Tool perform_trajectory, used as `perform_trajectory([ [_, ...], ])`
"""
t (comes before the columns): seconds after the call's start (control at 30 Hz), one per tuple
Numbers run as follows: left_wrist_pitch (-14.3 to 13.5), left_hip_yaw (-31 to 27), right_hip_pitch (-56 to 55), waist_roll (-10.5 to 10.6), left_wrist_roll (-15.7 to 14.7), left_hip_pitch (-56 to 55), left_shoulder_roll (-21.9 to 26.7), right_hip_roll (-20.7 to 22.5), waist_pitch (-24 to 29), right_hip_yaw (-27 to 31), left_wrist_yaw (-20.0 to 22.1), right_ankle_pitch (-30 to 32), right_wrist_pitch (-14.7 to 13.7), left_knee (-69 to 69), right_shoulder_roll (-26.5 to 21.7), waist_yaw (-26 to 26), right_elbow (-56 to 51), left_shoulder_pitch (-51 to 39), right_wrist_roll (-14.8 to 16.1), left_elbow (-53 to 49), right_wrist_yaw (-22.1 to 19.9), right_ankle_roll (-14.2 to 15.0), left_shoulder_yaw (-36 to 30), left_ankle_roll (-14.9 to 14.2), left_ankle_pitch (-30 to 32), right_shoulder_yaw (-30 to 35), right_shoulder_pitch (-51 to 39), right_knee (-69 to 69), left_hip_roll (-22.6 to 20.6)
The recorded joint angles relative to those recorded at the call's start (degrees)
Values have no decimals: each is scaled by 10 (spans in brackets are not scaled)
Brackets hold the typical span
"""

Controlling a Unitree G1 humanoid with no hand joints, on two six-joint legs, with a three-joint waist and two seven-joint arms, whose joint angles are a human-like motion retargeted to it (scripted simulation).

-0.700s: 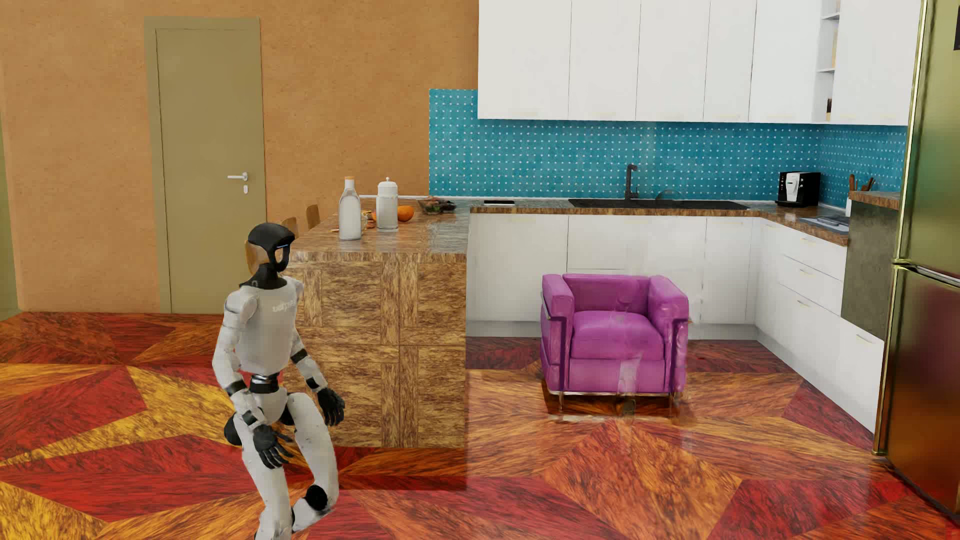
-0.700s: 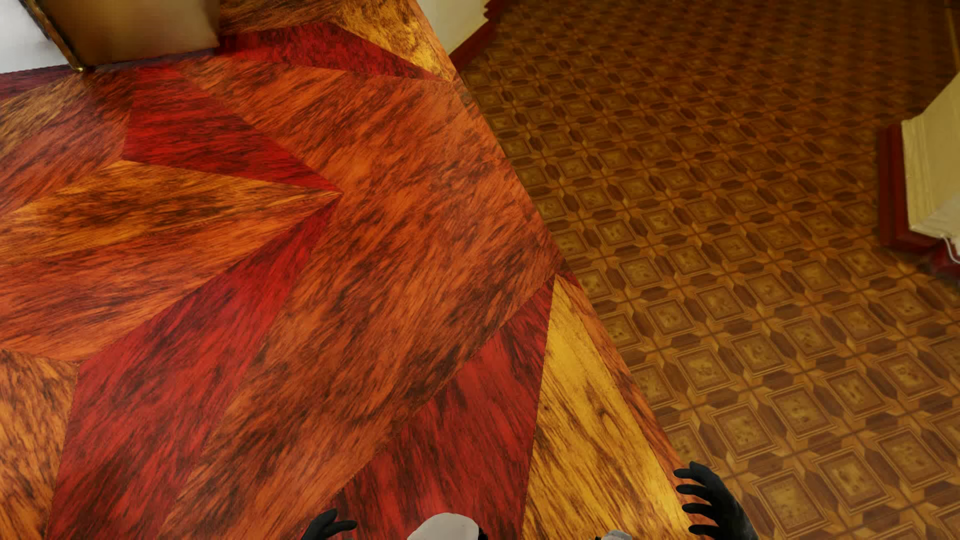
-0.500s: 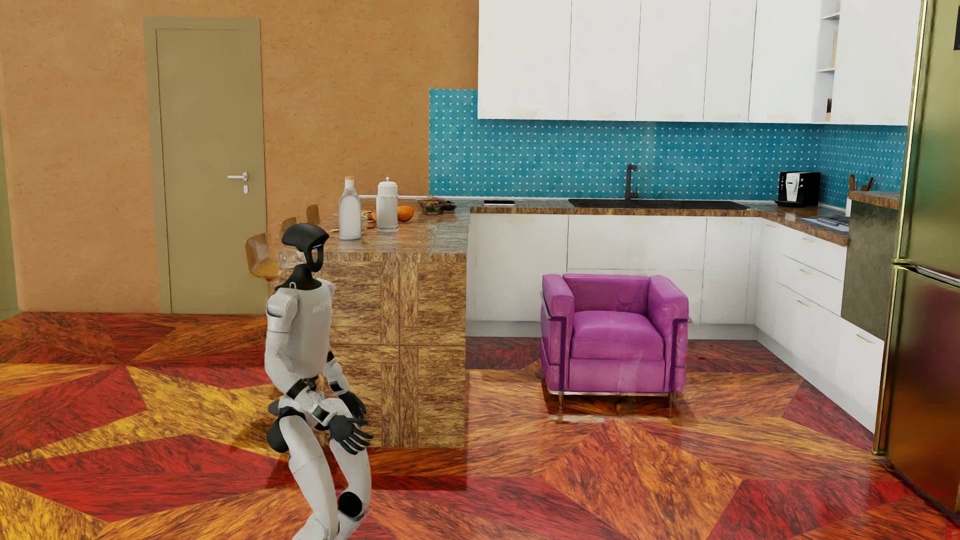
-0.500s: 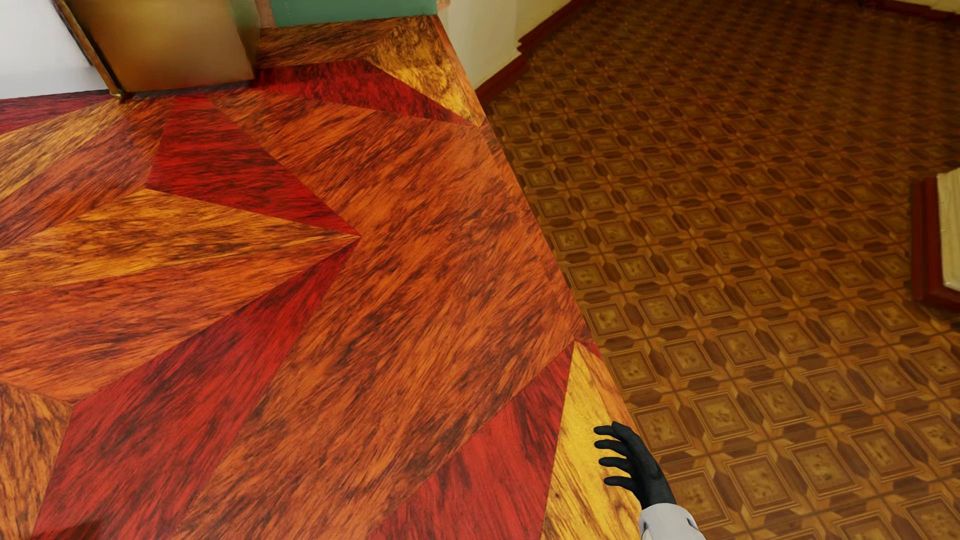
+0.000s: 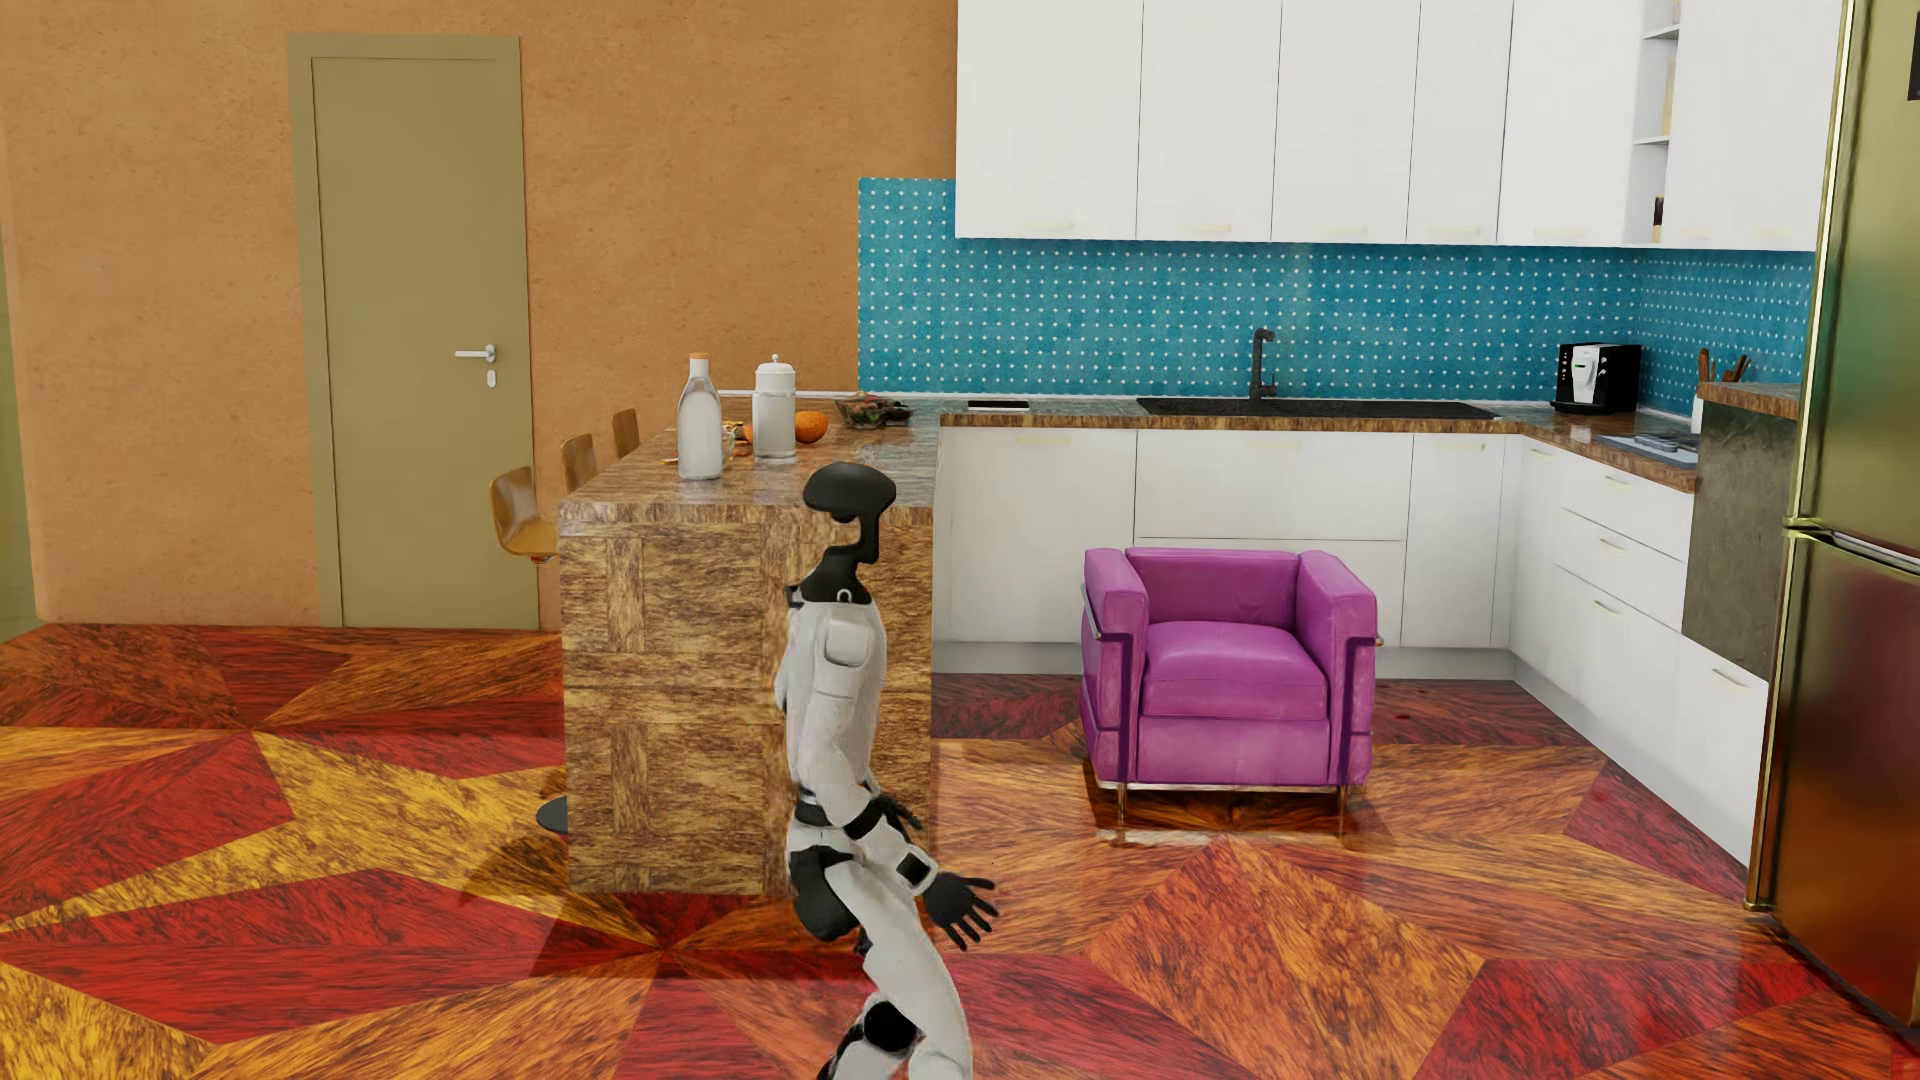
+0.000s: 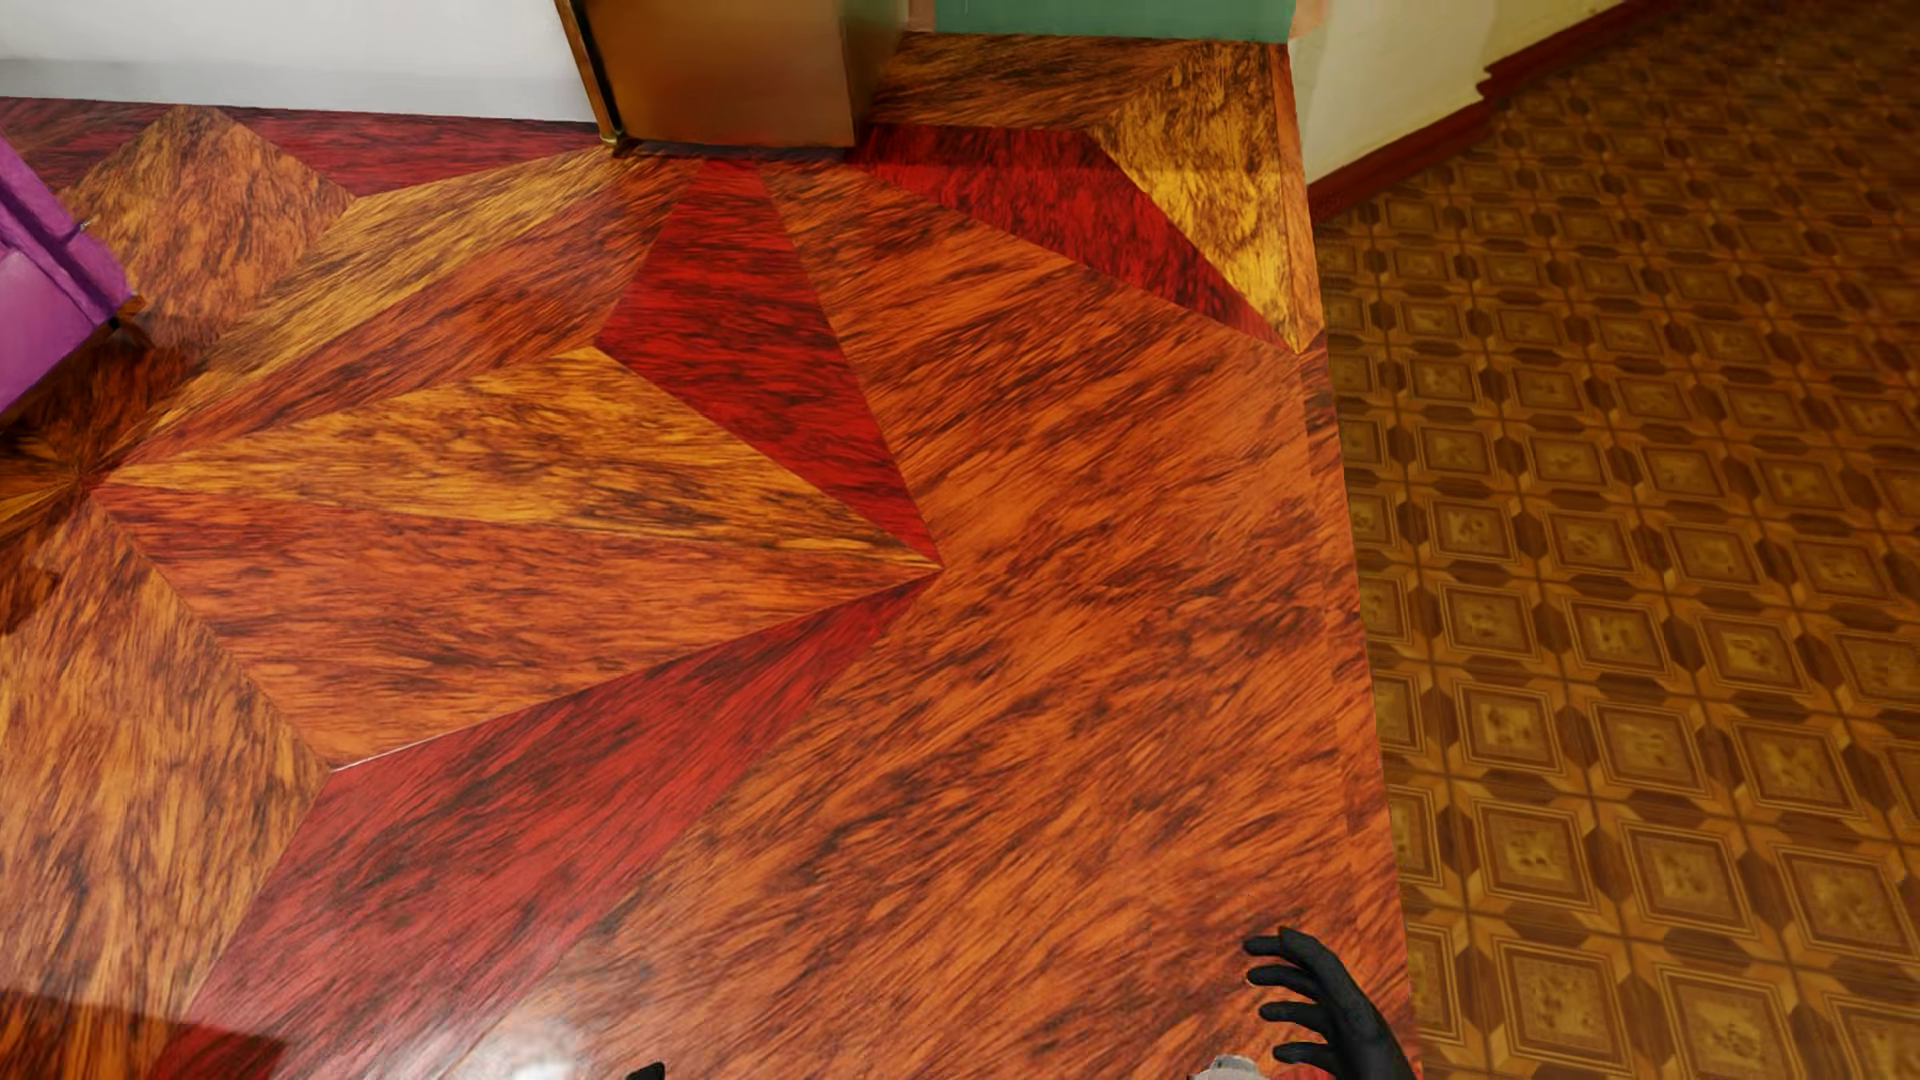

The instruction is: Walk to the armchair

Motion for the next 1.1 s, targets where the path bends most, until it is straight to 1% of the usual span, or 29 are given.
perform_trajectory([
  [0.03,-12,-16,17,-5,-10,-11,-18,-3,-4,-8,1,-9,1,64,-36,-5,16,-22,-5,-10,6,41,6,7,10,-11,23,-8,-2],
  [0.07,-32,-15,43,3,-16,-39,-26,-9,-9,-30,-13,-37,18,136,-65,2,10,-33,2,8,1,63,1,33,59,-14,36,-6,7],
  [0.1,-50,7,83,9,-17,-58,-24,-13,-14,-51,-43,-55,41,169,-69,18,13,-22,18,20,-16,40,5,49,105,-14,28,-25,20],
  [0.17,-59,43,166,20,-8,-93,4,-23,-21,-88,-103,-74,103,151,-33,74,-38,11,58,-3,-61,56,25,24,94,1,-31,-86,25],
  [0.2,-60,42,179,25,3,-96,20,-25,-19,-95,-113,-70,108,79,-4,83,-68,33,73,-9,-73,66,32,7,65,19,-77,-55,35],
  [0.23,-65,29,140,24,14,-74,33,-18,-19,-70,-101,-7,69,21,23,67,-41,43,77,46,-68,79,-2,28,34,27,-111,57,37],
  [0.27,-59,20,92,4,21,-44,43,5,-14,-35,-82,43,20,7,38,46,-14,36,71,85,-51,88,-18,28,17,31,-98,149,23],
  [0.3,-42,9,41,-21,20,-11,37,26,-11,-22,-60,25,-13,-20,23,19,-10,28,56,73,-26,93,-17,27,8,25,-56,179,9],
  [0.37,-8,-17,-35,-57,26,62,13,29,9,-28,-5,-17,-7,-58,-6,-42,-25,-10,16,26,22,100,-1,27,-11,-12,27,81,-11],
  [0.4,7,-22,-59,-74,30,67,7,26,17,-31,16,10,4,-14,-25,-54,-16,-42,3,2,33,107,6,31,1,-21,47,8,-22],
  [0.43,12,-19,-52,-84,33,41,4,18,17,-30,18,48,5,75,-43,-45,13,-64,3,-7,31,116,11,34,52,-31,48,-52,-30],
  [0.47,12,-11,-28,-67,35,1,2,10,20,-48,3,74,6,170,-67,-21,38,-77,13,7,15,97,5,40,141,-28,36,-50,-20],
  [0.5,2,8,4,-37,34,-53,3,6,24,-72,-29,45,23,225,-82,0,17,-57,31,23,-10,37,20,32,193,-32,3,-51,-3],
  [0.53,-3,25,42,-8,38,-91,15,2,29,-89,-63,21,39,216,-74,34,-11,-18,51,10,-37,-8,27,22,150,-29,-40,-57,12],
  [0.6,-16,21,90,38,65,-124,23,-13,8,-103,-89,-16,41,50,-26,77,-57,45,77,12,-73,60,39,1,70,4,-104,-30,50],
  [0.63,-24,23,64,38,74,-96,28,-16,-1,-66,-75,20,13,16,10,68,-22,58,76,59,-74,74,1,11,72,29,-119,61,40],
  [0.67,-23,19,38,26,69,-66,36,-10,-5,-34,-63,57,-11,2,11,54,-15,46,68,84,-64,80,-24,12,55,65,-94,115,20],
  [0.7,-19,10,19,9,50,-28,35,4,-1,-22,-53,43,-31,-21,17,29,-8,27,52,67,-43,81,-15,10,45,44,-50,119,2],
  [0.77,-38,-7,-8,-25,11,18,-4,16,-5,-26,-29,-10,-28,-21,-15,-20,-8,5,11,-7,4,84,4,6,12,-13,22,2,-22],
  [0.8,-54,-16,13,-22,-3,3,-19,16,-4,-38,-31,-4,-24,58,-38,-14,22,-30,5,-4,15,50,1,21,28,-24,40,1,-23],
  [0.83,-72,-7,40,-9,-14,-34,-11,13,-9,-65,-49,-26,9,134,-55,-4,16,-47,13,22,12,-13,-10,39,85,-18,41,-6,-7],
  [0.87,-83,17,74,1,-24,-63,-7,7,-14,-85,-75,-45,49,167,-56,11,0,-38,27,32,0,3,5,61,117,-4,31,-21,15],
  [0.9,-80,37,114,13,-28,-85,-4,7,-21,-104,-99,-57,76,167,-41,40,1,-17,44,19,-19,-1,15,68,113,0,12,-48,35],
  [0.93,-68,49,153,20,-24,-104,-1,0,-20,-119,-108,-71,106,143,-27,63,-29,0,63,1,-36,6,28,43,88,4,-27,-69,39],
  [0.97,-56,50,187,26,-18,-119,5,-7,-22,-131,-103,-87,114,112,-21,85,-46,17,80,-9,-51,15,30,16,65,14,-71,-84,35],
  [1.0,-45,46,203,32,-10,-127,16,-13,-22,-133,-85,-93,96,61,-5,93,-63,34,93,-15,-61,28,20,-3,60,21,-105,-58,32],
  [1.03,-46,37,155,34,-1,-109,32,-2,-21,-96,-58,-25,51,5,23,68,-45,39,96,45,-59,40,-10,27,95,29,-125,70,34],
  [1.07,-44,32,92,15,2,-93,37,15,-18,-51,-33,47,5,6,22,36,-21,31,89,98,-48,49,-25,26,78,63,-109,160,21],
  [1.1,-37,20,36,-9,-1,-70,30,35,-14,-22,-14,42,-15,-5,5,-1,-17,31,70,89,-27,58,-3,24,63,57,-60,182,7],
])
